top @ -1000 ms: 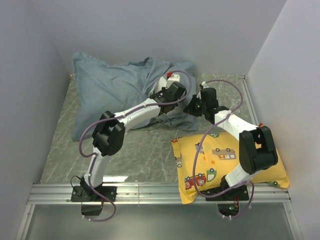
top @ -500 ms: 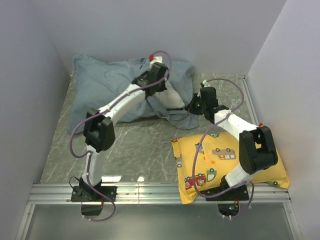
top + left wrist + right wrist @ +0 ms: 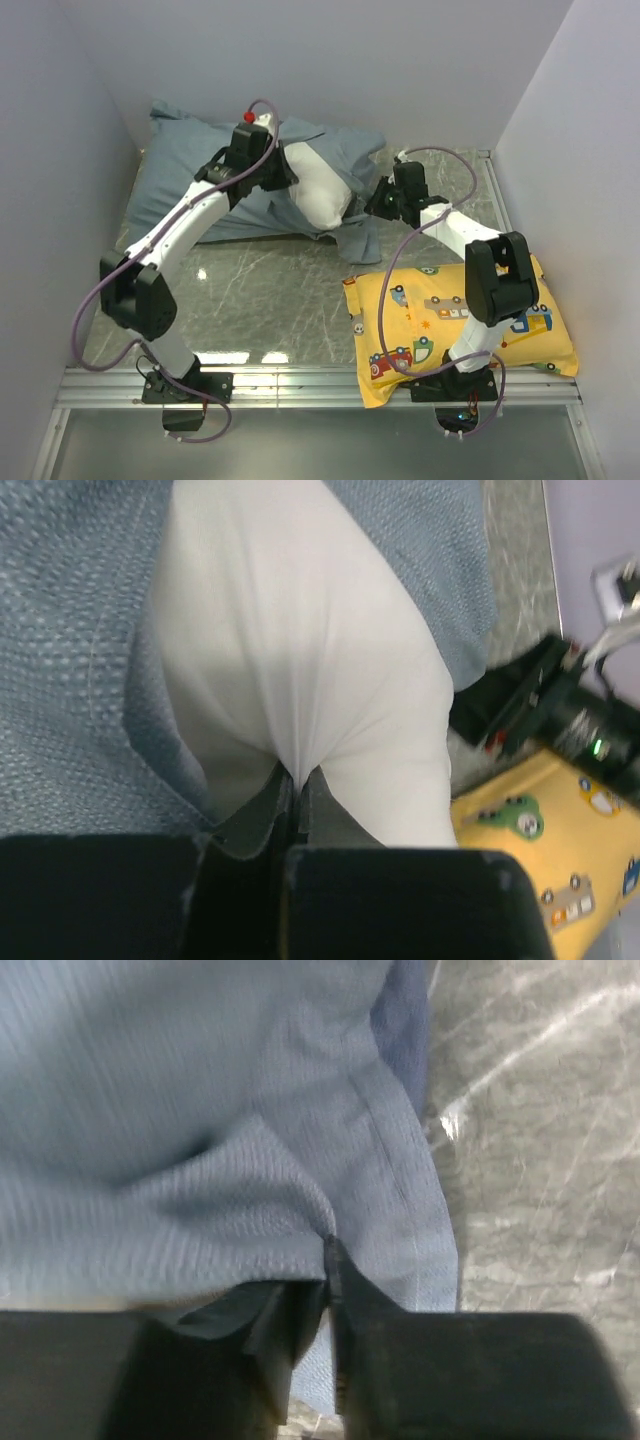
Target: Remove the pillowcase from the pillow
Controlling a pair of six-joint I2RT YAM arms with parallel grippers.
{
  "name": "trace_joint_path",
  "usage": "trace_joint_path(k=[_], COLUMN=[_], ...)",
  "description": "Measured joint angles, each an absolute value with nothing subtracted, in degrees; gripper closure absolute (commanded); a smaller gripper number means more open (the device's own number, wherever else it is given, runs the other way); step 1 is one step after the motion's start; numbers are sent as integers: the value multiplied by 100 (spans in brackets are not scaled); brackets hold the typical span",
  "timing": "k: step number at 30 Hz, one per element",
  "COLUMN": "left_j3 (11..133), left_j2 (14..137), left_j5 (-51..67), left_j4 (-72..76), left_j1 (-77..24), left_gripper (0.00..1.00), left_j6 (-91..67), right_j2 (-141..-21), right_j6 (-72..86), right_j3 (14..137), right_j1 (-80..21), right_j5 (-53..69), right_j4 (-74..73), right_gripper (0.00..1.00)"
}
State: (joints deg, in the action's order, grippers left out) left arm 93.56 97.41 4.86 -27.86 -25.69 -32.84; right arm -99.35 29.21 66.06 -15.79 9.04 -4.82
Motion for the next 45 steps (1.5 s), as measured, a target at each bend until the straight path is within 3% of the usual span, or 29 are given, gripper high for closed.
trace_joint_path(k=[3, 6, 16, 17, 20, 21, 24, 27, 35, 41, 45], left_j3=[8466, 7771, 7188, 7188, 7190, 7192, 7201, 7203, 7214, 7395, 7382], left_j2=[9205, 8788, 8545, 8545, 8543, 8541, 8484, 8329, 7231, 6578, 6377], left_j5=[668, 753, 797, 797, 799, 799, 797, 792, 840, 838, 635], left_j4=[-2458, -2204, -1721, -1702, -1702, -1704, -1756, -1874, -2322, -2464, -2327], left_j1=[-2611, -2716, -3013, -3030, -3081, -3087, -3096, -3098, -3100, -3114, -3140], left_gripper=[100, 100, 100, 100, 100, 100, 100, 100, 100, 100, 100], left_j6=[-3284, -3328, -3395, -3395, -3391, -3389, -3363, -3304, -3002, -2917, -2995], right_j2=[-9974, -9743, -7975, -7953, -8176, -8337, -8978, -9443, -10315, -11091, -11395], right_j6=[2825, 2757, 2318, 2268, 2150, 2132, 2139, 2279, 2591, 2932, 3315], right_j3=[6770, 6696, 6160, 6171, 6270, 6346, 6788, 7223, 8379, 8847, 8812], right_j1=[-1546, -1546, -2475, -2611, -2759, -2762, -2685, -2443, -1463, -1234, -1234], right_j5=[1048, 1251, 1098, 1076, 930, 821, 388, 139, -154, 742, 1754], right_j4=[-554, -554, -362, -322, -379, -445, -829, -1125, -1500, -1391, -982], right_gripper=[46, 35, 23, 24, 39, 51, 72, 81, 88, 89, 80])
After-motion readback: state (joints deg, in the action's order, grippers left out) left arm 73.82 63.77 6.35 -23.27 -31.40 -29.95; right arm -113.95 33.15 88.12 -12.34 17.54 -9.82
